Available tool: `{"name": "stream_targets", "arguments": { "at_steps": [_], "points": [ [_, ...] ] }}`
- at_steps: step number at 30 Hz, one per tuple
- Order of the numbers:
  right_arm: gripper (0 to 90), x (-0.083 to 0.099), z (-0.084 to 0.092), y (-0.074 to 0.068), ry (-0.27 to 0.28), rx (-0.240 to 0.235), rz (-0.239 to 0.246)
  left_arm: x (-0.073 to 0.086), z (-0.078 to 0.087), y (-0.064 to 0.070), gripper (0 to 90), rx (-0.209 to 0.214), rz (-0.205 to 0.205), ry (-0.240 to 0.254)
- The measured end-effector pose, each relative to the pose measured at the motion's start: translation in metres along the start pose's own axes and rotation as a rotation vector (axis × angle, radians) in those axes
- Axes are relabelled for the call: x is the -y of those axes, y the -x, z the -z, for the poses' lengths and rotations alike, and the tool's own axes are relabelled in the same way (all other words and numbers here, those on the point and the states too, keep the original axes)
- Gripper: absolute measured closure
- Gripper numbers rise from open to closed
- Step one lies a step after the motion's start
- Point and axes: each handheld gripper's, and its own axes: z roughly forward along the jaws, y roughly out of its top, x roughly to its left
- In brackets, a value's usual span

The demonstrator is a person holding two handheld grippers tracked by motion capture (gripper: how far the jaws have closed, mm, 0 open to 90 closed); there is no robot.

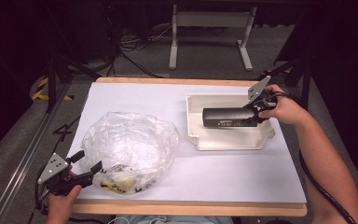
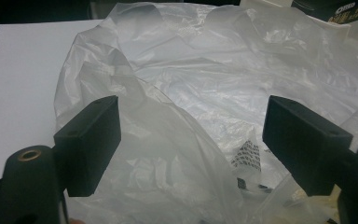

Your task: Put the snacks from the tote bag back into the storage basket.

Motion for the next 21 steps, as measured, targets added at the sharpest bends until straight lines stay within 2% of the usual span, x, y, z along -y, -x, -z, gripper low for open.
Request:
{"name": "stream_targets", "arguments": {
  "at_steps": [14,19,21],
  "points": [
    [43.0,0.001,-0.019,0.000,-0.029,-0.046,0.003,0.000,0.001,0.000,20.2,-0.005,0.001,0.001],
    [42.9,0.000,-0.021,0.000,-0.026,-0.047,0.003,0.000,0.001,0.000,20.1,-0.007,0.000,0.003],
    [42.8,-0.001,-0.021,0.000,-0.033,-0.057,0.016,0.000,0.001,0.000,20.2,-0.007,0.001,0.003]
  ]
}}
